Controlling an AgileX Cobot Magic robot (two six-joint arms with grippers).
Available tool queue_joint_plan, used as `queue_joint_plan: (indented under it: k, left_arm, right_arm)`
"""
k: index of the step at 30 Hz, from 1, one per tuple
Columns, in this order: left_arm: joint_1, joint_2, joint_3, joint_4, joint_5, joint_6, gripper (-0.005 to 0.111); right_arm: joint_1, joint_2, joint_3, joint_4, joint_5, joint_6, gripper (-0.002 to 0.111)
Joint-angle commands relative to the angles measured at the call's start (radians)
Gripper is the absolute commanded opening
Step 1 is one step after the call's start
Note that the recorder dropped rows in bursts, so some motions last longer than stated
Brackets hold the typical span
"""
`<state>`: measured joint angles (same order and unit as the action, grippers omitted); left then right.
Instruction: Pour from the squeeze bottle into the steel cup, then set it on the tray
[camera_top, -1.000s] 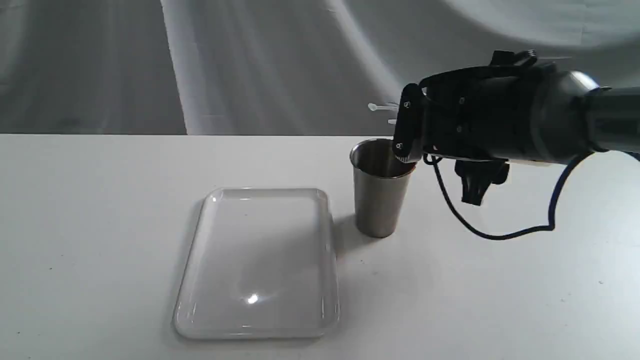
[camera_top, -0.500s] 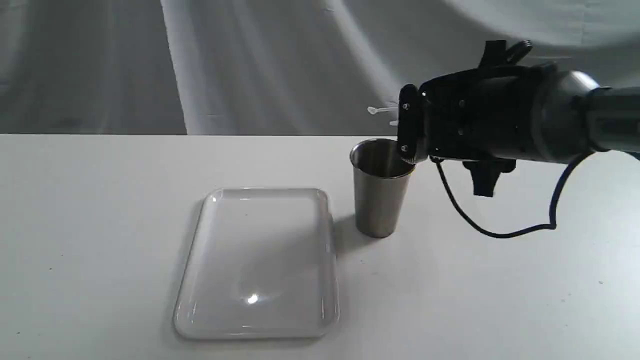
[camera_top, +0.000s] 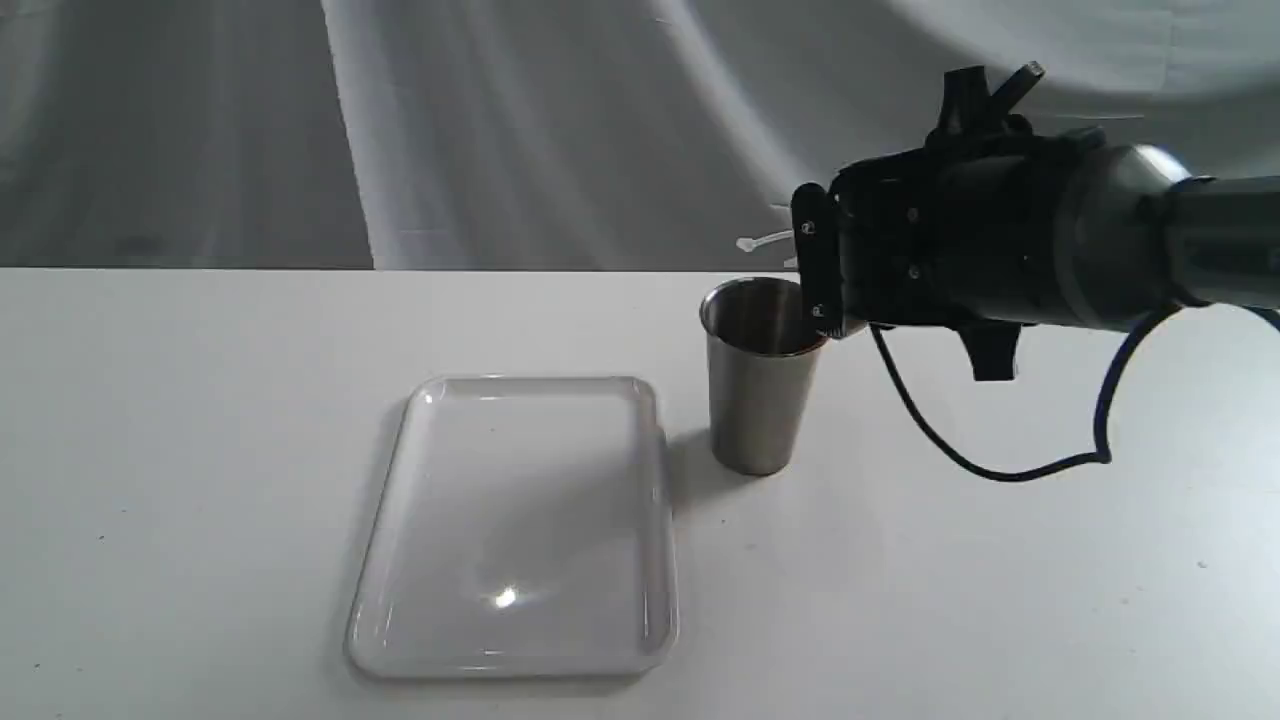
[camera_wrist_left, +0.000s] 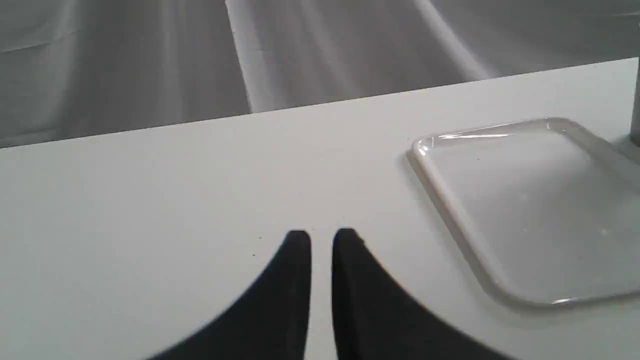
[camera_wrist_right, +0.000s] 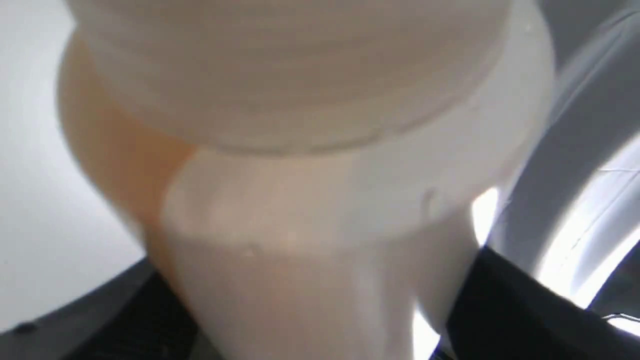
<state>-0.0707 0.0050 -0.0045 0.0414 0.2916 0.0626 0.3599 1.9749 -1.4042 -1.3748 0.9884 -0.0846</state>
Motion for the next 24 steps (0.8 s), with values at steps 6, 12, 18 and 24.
queue_joint_plan:
  k: [6,12,18,24]
  left_arm:
    - [-0.003,-0.005,0.004,0.003,-0.007,-0.002,0.008]
    - [-0.003,-0.005,0.004,0.003,-0.007,-0.002,0.008]
    - [-0.003,-0.005,0.004,0.003,-0.007,-0.002,0.008]
    - [-0.003,-0.005,0.004,0.003,-0.007,-0.002,0.008]
  right_arm:
    - [0.005,-0.013,-0.012,-0.081,0.037,-0.074,0.051]
    - [0.005,-0.013,-0.018,-0.105,0.038,-0.091,0.051]
    - [0.005,-0.013,-0.018,-0.128,0.044,-0.120,0.051]
    - [0.005,-0.013,-0.018,-0.160,0.046,-0.120,0.051]
